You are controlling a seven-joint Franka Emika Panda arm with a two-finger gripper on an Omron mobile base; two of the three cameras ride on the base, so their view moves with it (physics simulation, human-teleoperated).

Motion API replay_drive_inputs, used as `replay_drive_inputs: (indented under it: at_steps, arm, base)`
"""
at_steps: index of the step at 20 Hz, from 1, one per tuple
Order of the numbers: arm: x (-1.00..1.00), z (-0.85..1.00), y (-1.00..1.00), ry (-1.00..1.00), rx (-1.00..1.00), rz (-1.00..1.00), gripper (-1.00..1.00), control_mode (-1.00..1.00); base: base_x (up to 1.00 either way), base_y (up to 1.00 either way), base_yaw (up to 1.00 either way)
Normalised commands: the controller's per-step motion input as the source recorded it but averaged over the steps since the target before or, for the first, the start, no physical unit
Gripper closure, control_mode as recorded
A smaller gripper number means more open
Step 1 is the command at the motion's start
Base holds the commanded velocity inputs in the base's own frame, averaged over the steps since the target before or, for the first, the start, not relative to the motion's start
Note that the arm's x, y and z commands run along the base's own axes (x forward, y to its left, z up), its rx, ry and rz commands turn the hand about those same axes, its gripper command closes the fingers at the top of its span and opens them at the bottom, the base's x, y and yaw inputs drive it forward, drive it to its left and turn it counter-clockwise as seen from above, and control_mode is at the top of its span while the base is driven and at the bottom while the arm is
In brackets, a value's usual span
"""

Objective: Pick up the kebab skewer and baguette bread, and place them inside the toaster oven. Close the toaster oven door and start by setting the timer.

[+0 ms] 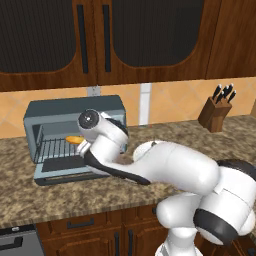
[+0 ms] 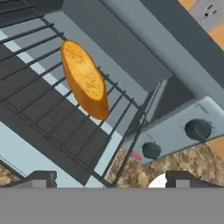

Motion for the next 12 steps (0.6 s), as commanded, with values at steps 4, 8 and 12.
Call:
replay_drive_inputs:
  at_steps: [4,8,12]
  arm:
    - [-0.16,0.51,-1.0,0.04,0.32,-0.39,-1.0,-1.0]
    - [-0.13,0.48,-1.0,0.1,0.34,-0.42,-1.0,-1.0]
    - [0.0,0.15,-0.9,0.08,0.29,-0.38,-1.0,-1.0]
  base:
    - [0.0,0.0,0.0]
    - [0.0,0.0,0.0]
    - [0.0,0.0,0.0]
